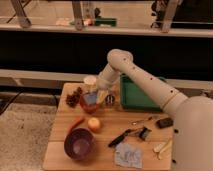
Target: Place sponge in red bowl
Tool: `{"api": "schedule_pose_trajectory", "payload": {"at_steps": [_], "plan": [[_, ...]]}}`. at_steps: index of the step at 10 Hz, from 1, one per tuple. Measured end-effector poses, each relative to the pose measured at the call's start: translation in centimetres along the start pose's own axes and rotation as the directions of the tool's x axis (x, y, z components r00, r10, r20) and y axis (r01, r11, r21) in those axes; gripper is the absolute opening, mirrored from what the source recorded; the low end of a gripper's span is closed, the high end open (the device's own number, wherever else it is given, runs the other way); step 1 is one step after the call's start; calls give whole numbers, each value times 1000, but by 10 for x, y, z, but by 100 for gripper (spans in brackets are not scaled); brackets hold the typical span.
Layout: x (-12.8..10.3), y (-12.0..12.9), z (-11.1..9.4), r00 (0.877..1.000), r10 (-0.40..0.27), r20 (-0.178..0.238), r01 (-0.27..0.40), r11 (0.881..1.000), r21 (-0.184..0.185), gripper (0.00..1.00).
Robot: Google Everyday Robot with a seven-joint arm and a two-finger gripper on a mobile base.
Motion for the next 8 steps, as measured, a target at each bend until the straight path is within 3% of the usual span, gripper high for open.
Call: {"api": "schedule_pose_trajectory", "payload": {"at_steps": [8], "plan": [[2,-13,17,1000,-1,-11,1,999,-33,0]]}}
